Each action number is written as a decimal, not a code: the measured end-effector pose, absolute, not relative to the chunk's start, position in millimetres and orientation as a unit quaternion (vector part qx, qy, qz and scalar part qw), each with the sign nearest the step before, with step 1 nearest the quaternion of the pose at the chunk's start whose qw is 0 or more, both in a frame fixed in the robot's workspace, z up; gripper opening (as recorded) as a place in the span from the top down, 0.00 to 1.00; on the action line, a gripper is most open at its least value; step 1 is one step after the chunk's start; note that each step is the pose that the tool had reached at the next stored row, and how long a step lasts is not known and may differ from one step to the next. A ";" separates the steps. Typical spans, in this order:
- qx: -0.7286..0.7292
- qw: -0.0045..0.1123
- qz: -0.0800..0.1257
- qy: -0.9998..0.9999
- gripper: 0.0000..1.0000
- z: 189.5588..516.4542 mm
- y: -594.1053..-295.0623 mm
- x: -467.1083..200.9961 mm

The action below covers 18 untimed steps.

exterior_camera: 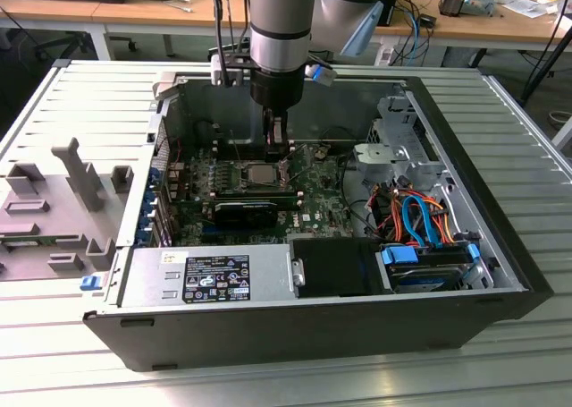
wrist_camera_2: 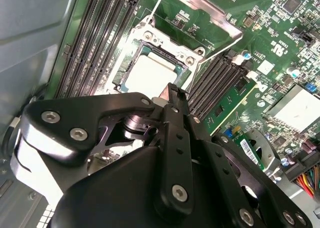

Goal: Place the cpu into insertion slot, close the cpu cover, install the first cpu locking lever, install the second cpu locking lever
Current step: 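Close the cpu cover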

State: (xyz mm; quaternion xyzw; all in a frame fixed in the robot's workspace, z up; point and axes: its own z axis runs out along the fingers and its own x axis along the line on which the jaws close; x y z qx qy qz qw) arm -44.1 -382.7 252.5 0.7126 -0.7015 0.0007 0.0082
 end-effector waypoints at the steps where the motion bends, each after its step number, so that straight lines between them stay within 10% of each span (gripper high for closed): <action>1: 0.713 0.008 0.001 -0.702 0.89 252.9 -382.7 -44.1; 18: 0.713 0.008 0.001 -0.702 0.89 257.5 -382.7 -43.5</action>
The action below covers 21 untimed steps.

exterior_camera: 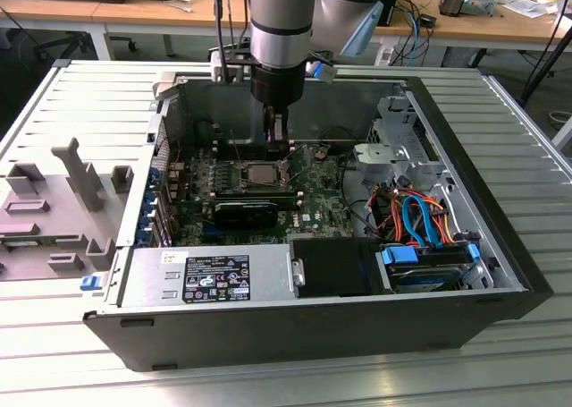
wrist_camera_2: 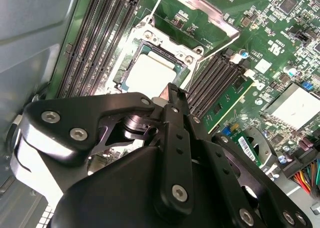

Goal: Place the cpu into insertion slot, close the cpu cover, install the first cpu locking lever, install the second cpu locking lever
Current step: 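Close the cpu cover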

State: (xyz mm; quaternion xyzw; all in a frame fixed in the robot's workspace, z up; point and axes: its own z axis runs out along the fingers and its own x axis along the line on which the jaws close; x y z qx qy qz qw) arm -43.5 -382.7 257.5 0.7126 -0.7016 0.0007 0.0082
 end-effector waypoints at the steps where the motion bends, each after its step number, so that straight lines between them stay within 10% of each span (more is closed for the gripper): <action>1: 0.713 0.008 0.001 -0.702 0.89 257.6 -382.7 -43.4; 21: 0.713 0.012 -0.004 -0.702 0.89 259.1 -382.7 -33.9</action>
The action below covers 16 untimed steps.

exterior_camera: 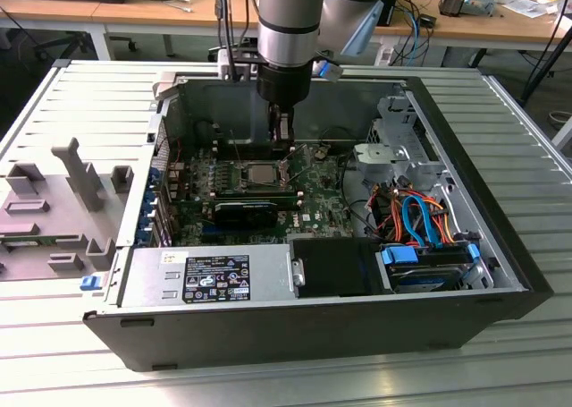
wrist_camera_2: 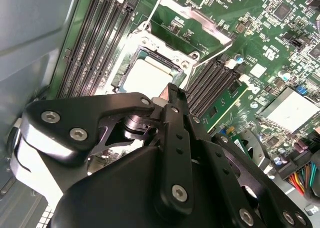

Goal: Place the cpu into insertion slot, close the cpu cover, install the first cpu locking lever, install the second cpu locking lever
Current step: 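Close the cpu cover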

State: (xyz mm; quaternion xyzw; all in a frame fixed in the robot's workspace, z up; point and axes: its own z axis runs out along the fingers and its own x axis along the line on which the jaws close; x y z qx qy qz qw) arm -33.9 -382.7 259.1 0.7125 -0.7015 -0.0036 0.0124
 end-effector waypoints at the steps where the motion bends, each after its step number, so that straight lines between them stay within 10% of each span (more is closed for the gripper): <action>1: 0.713 0.013 -0.004 -0.701 0.89 259.1 -382.7 -33.4; 16: 0.713 0.017 -0.008 -0.701 0.89 259.8 -382.6 -24.0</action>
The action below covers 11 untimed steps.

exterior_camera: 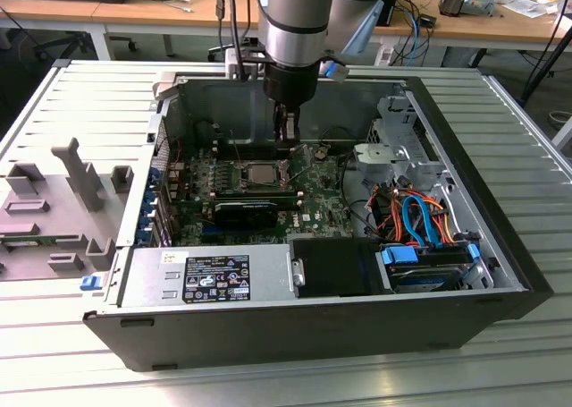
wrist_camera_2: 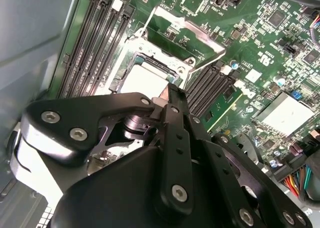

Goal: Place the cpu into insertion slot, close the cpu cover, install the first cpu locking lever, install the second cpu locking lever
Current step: 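Close the cpu cover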

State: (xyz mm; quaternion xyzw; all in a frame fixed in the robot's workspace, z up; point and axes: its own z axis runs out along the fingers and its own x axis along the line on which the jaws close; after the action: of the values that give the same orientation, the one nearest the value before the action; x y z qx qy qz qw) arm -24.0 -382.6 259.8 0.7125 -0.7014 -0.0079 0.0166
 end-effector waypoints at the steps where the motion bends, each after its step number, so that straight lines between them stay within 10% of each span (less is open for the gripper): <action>1: 0.713 0.017 -0.008 -0.701 0.89 259.9 -382.6 -23.3; 11: 0.713 0.017 -0.009 -0.701 0.89 260.7 -382.6 -22.5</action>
State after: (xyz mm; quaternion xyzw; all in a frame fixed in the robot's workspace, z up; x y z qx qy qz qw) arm -22.5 -382.6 260.7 0.7125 -0.7014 -0.0086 0.0173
